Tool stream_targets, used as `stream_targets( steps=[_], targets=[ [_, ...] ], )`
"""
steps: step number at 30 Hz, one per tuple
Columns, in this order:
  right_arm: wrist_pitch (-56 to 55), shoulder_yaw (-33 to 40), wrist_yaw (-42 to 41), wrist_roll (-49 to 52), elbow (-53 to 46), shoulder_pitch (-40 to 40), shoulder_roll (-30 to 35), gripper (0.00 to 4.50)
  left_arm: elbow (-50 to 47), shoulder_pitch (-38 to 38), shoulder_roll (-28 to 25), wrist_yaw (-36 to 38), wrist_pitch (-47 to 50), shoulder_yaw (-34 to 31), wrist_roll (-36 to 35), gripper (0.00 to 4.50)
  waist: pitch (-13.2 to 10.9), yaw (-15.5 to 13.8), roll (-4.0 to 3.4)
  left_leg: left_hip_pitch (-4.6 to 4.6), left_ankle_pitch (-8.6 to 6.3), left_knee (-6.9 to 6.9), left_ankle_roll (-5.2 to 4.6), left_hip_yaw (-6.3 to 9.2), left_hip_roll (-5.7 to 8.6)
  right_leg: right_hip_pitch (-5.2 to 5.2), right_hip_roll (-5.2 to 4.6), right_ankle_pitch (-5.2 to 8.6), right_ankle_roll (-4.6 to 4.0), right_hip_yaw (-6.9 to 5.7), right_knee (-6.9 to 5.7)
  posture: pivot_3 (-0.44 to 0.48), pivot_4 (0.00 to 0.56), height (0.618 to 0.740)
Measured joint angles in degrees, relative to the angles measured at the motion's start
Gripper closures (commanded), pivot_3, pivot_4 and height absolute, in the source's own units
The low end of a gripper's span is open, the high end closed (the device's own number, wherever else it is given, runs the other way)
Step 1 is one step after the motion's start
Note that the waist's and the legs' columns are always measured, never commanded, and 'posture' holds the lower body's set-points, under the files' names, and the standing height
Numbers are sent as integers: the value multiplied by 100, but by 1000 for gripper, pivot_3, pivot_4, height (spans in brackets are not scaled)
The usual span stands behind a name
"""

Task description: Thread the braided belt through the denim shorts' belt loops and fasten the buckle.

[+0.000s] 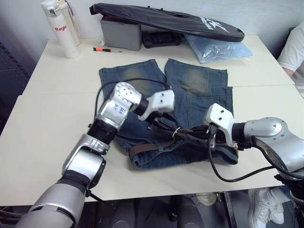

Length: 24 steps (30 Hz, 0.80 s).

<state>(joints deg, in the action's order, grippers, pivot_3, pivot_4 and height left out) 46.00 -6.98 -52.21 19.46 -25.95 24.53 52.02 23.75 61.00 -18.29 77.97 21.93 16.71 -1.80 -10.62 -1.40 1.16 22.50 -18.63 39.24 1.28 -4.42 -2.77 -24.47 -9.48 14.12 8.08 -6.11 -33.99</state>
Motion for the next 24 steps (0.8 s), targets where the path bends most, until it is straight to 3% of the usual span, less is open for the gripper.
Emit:
stream_targets(
  steps=[4,8,10,11,14,20,24],
  targets=[
    [-335,-75,-80,-160,126,0,60,4500,-151,284,-366,206,952,-357,-499,31,0,5,0,0,0,0,0,0,0,0,0,0,0,0,-1,0,150,740],
    [-960,-78,-211,-421,221,-30,231,4500,-614,173,-982,536,1779,-563,-991,31,0,9,0,-1,0,-2,0,-1,0,0,0,0,0,0,0,0,150,740],
    [-1209,-73,-269,-509,317,-90,311,4500,-992,-116,-1284,796,2102,-528,-1230,594,0,13,0,-1,0,-2,0,-1,0,0,0,0,0,0,0,0,150,740],
    [-1284,-73,-290,-547,365,-120,323,4500,-1232,-272,-1472,805,2259,-437,-1344,663,0,11,0,-1,0,-1,0,0,0,0,0,0,0,1,-1,0,150,740],
    [-1456,-70,-325,-605,399,-145,328,4500,-1827,-652,-1785,803,2511,-176,-1477,2092,0,-17,0,-1,0,4,0,1,0,3,0,0,0,2,-2,0,150,740],
    [-1522,-69,-340,-605,405,-146,327,4500,-2056,-765,-1456,465,2568,183,-1487,4481,0,-10,0,-1,0,8,0,1,0,5,0,0,0,2,-3,0,150,740],
    [-1495,-64,-338,-603,390,-148,325,4500,-2038,-765,-1116,-33,2413,622,-1216,4481,0,-7,0,-2,0,8,0,1,0,5,0,0,0,2,-3,0,150,740]
  ],
)
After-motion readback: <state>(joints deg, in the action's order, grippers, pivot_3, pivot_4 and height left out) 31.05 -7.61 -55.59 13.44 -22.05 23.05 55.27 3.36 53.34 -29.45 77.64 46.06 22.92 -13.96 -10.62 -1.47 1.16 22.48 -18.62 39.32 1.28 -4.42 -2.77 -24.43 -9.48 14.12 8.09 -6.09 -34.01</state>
